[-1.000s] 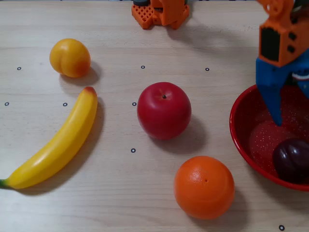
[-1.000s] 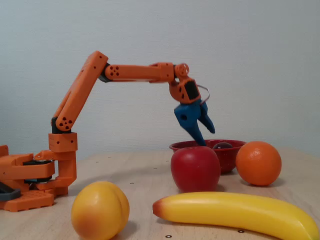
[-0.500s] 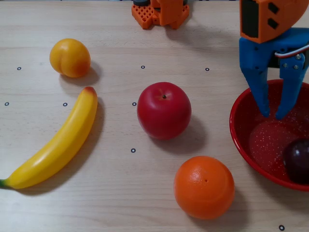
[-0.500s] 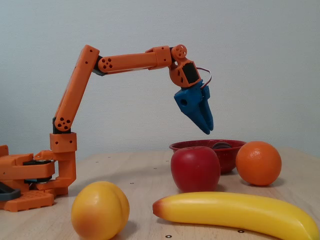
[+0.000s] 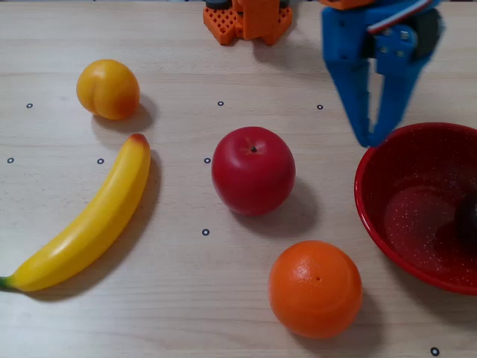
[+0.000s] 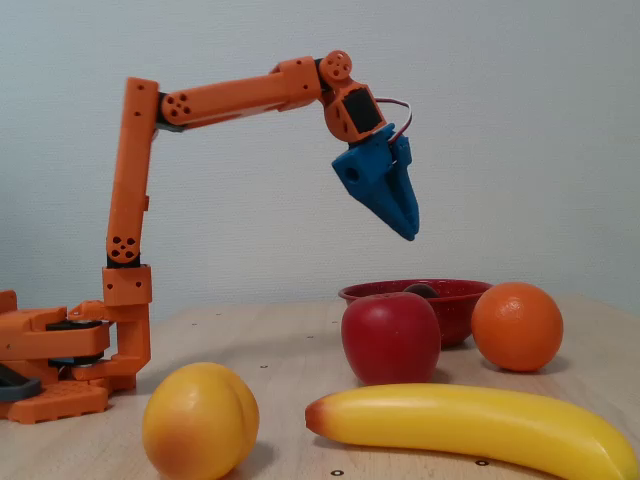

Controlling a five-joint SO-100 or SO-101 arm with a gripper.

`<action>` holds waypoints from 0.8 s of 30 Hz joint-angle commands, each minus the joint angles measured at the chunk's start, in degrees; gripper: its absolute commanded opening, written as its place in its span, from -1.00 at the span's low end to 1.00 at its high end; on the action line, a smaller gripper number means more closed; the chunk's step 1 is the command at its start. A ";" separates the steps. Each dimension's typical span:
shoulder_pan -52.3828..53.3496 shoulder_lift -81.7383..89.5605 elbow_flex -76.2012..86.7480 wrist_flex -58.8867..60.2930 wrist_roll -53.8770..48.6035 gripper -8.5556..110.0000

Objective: Put plum in the red bowl.

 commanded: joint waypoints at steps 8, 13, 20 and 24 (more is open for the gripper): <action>6.68 24.26 13.45 -6.33 -0.62 -0.86; 10.37 34.10 22.50 -6.68 -0.18 -0.86; 13.45 50.36 38.14 -5.80 1.23 -0.86; 13.71 59.59 45.88 -4.57 1.41 -0.86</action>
